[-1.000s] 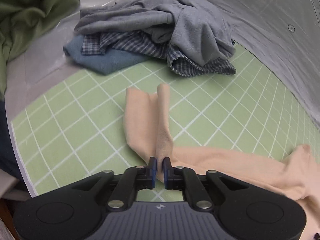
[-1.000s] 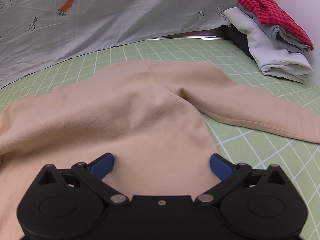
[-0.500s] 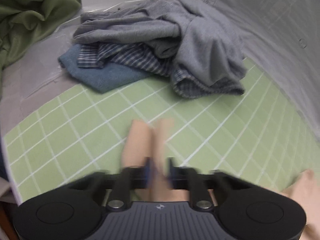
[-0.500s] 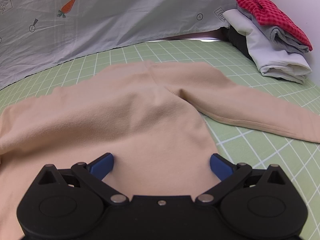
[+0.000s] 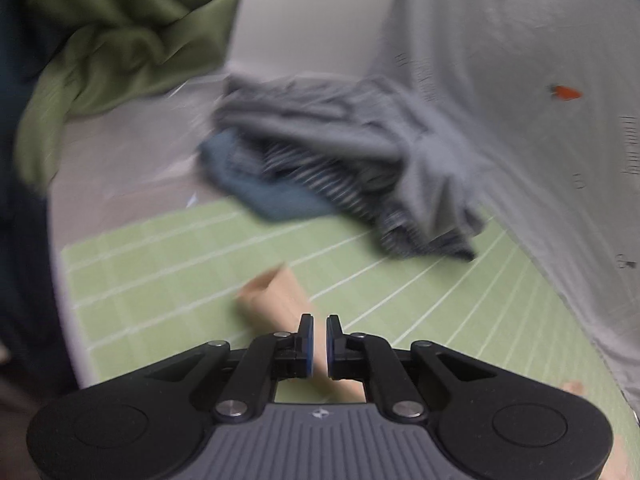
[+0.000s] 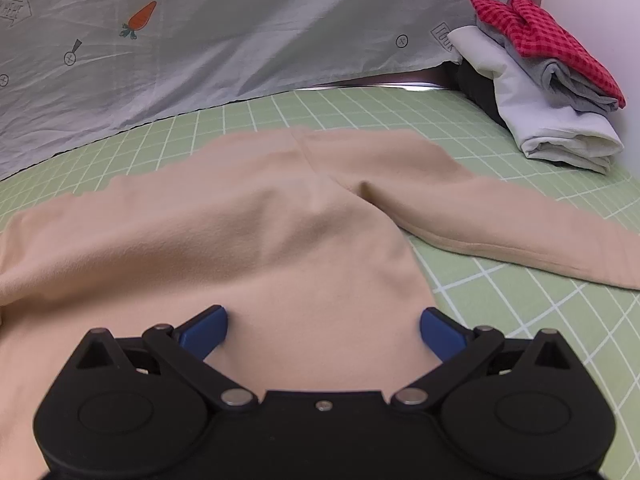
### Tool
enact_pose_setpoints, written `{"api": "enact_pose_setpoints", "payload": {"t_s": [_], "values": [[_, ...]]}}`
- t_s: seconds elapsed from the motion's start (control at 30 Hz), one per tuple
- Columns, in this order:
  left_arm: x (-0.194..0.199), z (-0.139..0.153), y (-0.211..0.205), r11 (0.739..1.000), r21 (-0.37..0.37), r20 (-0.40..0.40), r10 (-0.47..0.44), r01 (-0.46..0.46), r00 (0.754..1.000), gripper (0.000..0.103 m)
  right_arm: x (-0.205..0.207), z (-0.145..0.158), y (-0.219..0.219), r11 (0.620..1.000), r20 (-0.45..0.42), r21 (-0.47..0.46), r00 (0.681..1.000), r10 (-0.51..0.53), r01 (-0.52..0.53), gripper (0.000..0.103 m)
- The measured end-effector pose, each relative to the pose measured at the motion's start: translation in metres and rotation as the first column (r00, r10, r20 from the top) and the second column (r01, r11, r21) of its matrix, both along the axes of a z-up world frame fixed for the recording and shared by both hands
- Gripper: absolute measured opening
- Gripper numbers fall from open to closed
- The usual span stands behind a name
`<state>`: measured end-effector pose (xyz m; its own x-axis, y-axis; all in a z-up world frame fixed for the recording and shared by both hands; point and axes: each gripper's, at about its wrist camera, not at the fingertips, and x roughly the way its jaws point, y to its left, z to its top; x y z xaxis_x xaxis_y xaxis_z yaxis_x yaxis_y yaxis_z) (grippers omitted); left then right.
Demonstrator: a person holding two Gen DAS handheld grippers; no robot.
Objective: Fold clothes
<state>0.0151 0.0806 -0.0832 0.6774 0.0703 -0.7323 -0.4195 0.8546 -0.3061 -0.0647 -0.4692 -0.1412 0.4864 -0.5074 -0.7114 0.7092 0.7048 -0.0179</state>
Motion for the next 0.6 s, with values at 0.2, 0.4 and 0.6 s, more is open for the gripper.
{"api": "enact_pose_setpoints", "payload": {"t_s": [0.2, 0.4, 0.6], "values": [[-0.028, -0.017, 0.011, 0.999, -0.010, -0.102, 0.037, -0.038, 0.994, 0.018, 0.000, -0.001, 0.000, 1.000, 0.000, -0.001, 1.000, 0.007, -0.007, 0.103], [-0.035, -0.021, 0.005, 1.000, 0.011, -0.159, 0.014, -0.013, 0.987, 0.035, 0.001, 0.000, -0.001, 1.000, -0.011, 0.009, 1.000, 0.006, -0.006, 0.103], [-0.023, -0.021, 0.003, 0.999, 0.023, -0.176, -0.025, 0.030, 0.984, 0.046, 0.012, 0.008, -0.008, 0.998, -0.085, 0.067, 0.996, 0.017, -0.011, 0.103]]}}
